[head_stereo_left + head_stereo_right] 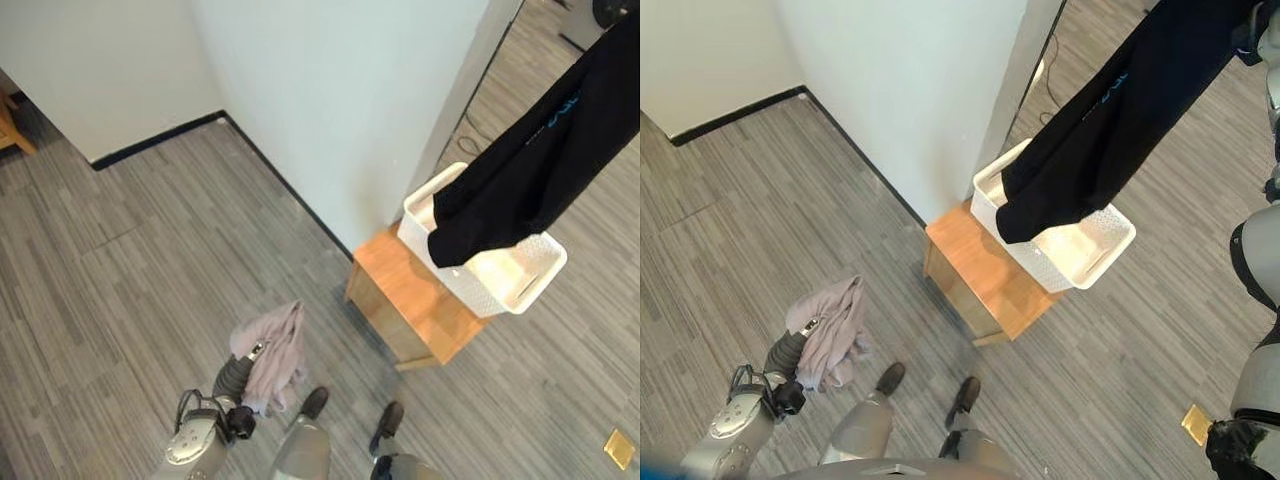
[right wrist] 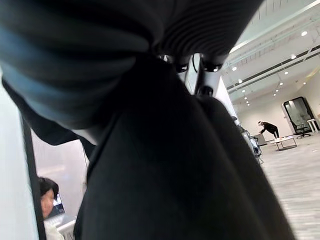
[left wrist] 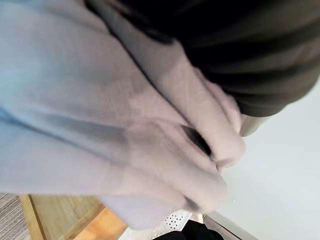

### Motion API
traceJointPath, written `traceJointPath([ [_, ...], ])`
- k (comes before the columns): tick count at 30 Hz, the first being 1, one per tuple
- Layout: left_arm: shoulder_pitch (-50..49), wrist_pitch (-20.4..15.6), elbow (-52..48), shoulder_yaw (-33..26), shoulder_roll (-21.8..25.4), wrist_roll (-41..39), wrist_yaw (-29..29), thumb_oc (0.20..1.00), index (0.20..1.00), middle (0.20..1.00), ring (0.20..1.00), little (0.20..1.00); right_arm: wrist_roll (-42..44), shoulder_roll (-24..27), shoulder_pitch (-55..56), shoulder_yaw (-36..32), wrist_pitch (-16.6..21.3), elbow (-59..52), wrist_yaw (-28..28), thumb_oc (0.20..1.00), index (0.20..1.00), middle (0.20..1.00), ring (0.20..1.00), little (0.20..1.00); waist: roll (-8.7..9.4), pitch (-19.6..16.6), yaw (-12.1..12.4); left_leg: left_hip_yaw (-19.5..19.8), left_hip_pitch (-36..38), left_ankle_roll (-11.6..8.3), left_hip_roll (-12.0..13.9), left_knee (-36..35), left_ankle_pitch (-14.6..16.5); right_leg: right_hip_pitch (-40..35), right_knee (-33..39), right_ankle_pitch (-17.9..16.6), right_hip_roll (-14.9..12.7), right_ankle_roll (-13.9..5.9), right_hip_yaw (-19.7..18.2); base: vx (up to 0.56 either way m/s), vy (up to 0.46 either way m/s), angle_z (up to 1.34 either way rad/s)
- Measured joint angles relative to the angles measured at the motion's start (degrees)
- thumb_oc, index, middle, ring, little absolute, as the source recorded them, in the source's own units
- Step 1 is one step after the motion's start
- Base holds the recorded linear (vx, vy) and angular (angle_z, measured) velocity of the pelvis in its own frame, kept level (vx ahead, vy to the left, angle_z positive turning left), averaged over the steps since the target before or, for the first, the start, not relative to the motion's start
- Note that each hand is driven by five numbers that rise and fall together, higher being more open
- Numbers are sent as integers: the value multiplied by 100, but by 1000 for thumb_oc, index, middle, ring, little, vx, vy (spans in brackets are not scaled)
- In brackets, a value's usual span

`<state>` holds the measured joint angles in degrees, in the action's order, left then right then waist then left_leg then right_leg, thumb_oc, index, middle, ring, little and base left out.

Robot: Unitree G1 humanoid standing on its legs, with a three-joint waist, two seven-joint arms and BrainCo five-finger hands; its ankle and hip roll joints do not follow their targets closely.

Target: Pick up bed clothes into laundry basket.

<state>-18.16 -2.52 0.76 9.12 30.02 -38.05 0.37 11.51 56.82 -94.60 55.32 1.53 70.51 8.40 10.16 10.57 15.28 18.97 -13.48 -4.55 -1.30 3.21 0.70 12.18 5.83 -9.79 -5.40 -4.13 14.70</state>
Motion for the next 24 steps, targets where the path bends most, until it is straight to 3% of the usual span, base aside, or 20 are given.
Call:
traceJointPath([
  [10,359,-81,-46,34,-1,-3,115,200,200,200,200,200,-277,-230,262,-148,-61,384,12,200,200,200,200,200,-169,194,53,6,-66,-2,-19,3,1,66,0,-6,1,-3,10,-13,7,0],
  [18,400,-92,-47,83,0,-2,147,200,200,200,200,200,-256,247,215,-147,-149,597,73,200,200,200,200,200,-147,208,40,-15,-144,-2,-15,-5,2,158,-1,-7,7,-3,-18,-2,1,-1],
  [24,470,-193,-66,156,44,-2,167,200,200,200,200,200,-258,167,514,-510,-141,453,135,200,200,200,200,200,-88,312,39,-105,-264,-20,-6,64,16,281,0,-23,6,-20,-97,-63,1,-8],
])
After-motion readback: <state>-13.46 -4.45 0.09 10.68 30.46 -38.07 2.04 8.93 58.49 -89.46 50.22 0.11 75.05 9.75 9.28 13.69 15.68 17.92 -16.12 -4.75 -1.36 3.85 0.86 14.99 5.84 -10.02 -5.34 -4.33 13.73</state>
